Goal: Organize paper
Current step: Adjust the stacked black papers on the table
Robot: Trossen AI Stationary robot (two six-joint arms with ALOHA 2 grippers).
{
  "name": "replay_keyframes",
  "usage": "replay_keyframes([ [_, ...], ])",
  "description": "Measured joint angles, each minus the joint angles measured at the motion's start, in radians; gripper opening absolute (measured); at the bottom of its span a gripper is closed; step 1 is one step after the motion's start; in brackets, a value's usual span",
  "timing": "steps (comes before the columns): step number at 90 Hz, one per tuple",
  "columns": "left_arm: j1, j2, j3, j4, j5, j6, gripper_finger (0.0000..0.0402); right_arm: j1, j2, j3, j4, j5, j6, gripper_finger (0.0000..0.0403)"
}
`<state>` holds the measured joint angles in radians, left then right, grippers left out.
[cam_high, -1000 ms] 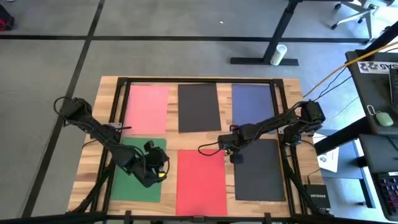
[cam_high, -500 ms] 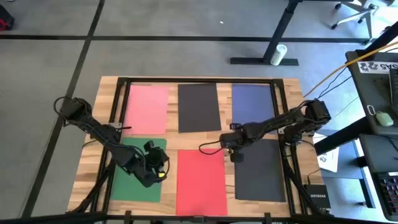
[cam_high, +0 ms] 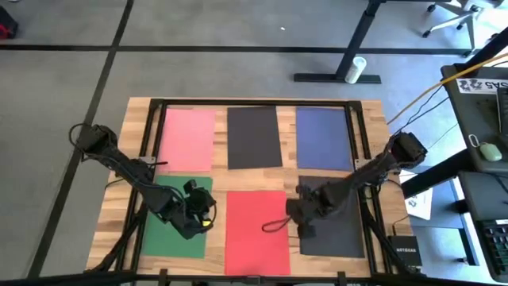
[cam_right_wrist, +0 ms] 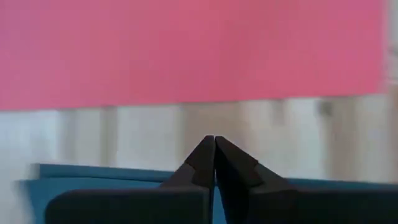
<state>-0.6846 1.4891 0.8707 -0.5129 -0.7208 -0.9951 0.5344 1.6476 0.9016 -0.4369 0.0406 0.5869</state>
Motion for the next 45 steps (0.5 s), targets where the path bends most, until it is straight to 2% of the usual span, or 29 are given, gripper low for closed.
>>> replay_keyframes([
  [16, 0.0, 0.0, 0.0, 0.0, 0.0, -0.004, 0.0, 0.055, 0.083, 0.019, 0.009, -0.013, 0.06, 0.0],
  [45, 0.0, 0.0, 0.0, 0.0, 0.0, -0.006, 0.0, 0.073, 0.179, 0.16, -0.174, -0.054, 0.03, 0.0],
])
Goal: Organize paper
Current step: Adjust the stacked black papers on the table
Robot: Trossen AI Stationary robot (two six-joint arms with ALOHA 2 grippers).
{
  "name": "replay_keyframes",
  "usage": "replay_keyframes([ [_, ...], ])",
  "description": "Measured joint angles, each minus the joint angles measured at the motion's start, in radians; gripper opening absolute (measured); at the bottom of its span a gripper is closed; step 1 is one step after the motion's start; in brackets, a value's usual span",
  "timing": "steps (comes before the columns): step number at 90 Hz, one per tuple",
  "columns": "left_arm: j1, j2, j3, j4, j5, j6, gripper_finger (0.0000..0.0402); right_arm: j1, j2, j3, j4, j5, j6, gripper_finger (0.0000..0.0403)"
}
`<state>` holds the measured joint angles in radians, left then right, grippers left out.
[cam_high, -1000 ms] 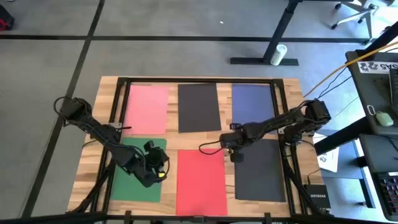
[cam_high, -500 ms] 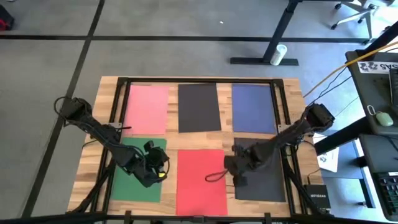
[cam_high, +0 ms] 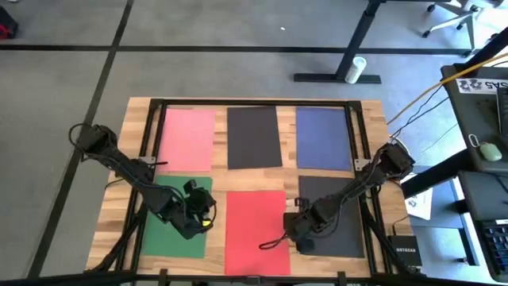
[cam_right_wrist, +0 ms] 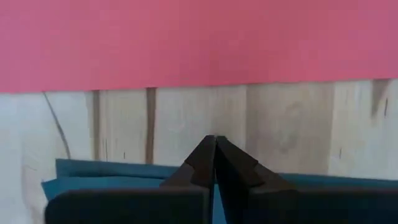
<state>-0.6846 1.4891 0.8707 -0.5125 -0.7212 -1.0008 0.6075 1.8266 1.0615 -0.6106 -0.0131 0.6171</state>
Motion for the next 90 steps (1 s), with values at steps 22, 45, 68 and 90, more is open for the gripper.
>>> replay_keyframes([
  [22, 0.0, 0.0, 0.0, -0.001, 0.0, 0.002, 0.0, 0.003, 0.002, 0.032, -0.087, -0.033, -0.016, 0.0],
  [45, 0.0, 0.0, 0.0, 0.0, 0.0, 0.002, 0.0, 0.002, 0.002, 0.032, -0.077, -0.034, -0.02, 0.0],
  [68, 0.0, 0.0, 0.0, 0.0, 0.0, 0.002, 0.0, 0.002, 0.001, 0.064, -0.017, -0.033, -0.042, 0.0],
  [90, 0.0, 0.0, 0.0, 0.0, 0.0, 0.002, 0.0, 0.005, 0.044, 0.065, 0.011, -0.067, -0.041, 0.0],
])
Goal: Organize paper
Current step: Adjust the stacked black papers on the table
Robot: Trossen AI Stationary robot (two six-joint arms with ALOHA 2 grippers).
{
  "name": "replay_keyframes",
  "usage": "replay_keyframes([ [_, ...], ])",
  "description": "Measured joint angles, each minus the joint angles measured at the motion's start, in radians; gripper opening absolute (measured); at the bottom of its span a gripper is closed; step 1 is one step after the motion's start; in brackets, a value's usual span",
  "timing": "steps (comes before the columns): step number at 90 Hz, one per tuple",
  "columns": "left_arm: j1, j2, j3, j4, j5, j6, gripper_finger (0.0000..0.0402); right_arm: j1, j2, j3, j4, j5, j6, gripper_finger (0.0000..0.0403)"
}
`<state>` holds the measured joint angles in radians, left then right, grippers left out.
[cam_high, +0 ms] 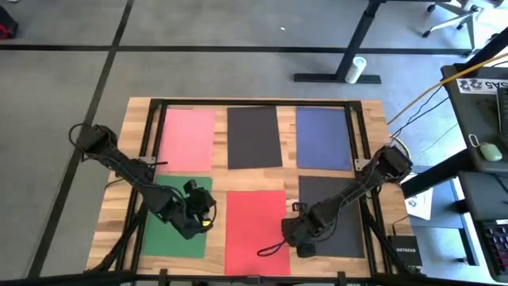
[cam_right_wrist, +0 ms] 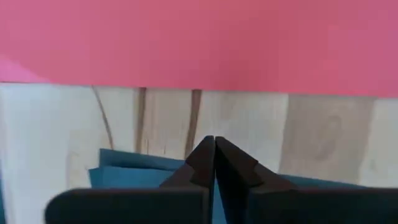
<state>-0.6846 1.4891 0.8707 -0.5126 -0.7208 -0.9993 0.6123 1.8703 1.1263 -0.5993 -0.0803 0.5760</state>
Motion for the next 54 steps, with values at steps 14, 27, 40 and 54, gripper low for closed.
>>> replay_keyframes([
  [14, 0.0, 0.0, 0.0, 0.0, 0.0, 0.0, 0.0, 0.01, 0.019, 0.004, 0.007, -0.021, -0.001, 0.0],
  [27, 0.0, 0.0, 0.0, 0.0, 0.0, 0.0, 0.0, 0.015, 0.019, 0.003, 0.003, -0.022, 0.004, 0.0],
  [40, 0.0, 0.0, 0.0, 0.0, 0.0, 0.0, 0.0, 0.015, 0.02, 0.004, -0.004, -0.029, 0.018, 0.0],
  [54, 0.0, 0.0, 0.0, 0.0, 0.0, -0.004, 0.0, 0.015, 0.021, 0.003, -0.019, -0.038, 0.02, 0.0],
])
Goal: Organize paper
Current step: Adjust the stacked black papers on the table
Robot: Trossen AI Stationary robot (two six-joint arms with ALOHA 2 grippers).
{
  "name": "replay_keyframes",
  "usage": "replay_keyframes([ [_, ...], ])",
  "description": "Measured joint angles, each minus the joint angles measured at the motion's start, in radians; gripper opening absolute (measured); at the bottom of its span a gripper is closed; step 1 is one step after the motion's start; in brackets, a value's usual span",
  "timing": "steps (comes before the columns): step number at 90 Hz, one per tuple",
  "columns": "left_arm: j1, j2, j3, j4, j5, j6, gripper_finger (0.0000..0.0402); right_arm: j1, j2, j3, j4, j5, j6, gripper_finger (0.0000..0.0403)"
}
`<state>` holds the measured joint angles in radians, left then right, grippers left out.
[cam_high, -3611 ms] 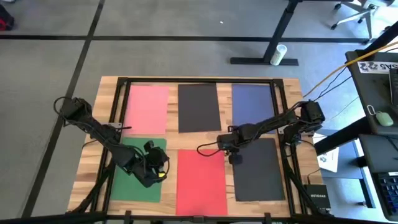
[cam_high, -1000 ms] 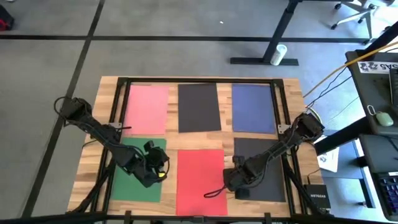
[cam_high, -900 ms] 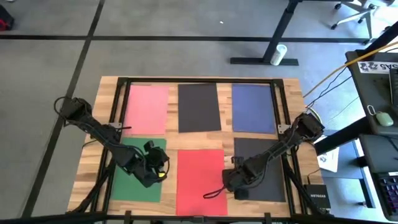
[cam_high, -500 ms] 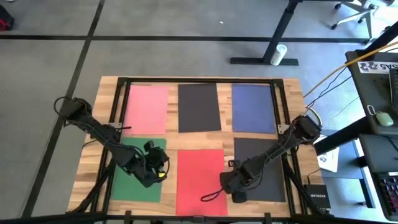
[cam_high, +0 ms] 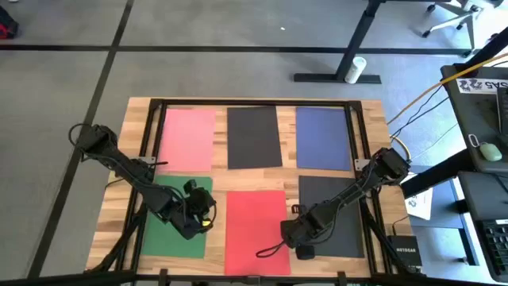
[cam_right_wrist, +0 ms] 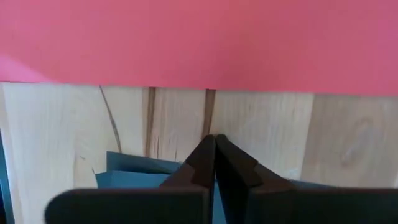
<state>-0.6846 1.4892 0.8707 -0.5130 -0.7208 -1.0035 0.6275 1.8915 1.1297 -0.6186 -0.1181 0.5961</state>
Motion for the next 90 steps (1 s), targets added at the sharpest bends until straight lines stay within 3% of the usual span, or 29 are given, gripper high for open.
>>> replay_keyframes([
  [90, 0.0, 0.0, 0.0, 0.0, 0.0, 0.0, 0.0, 0.002, 0.004, 0.024, -0.073, -0.036, -0.012, 0.0],
])
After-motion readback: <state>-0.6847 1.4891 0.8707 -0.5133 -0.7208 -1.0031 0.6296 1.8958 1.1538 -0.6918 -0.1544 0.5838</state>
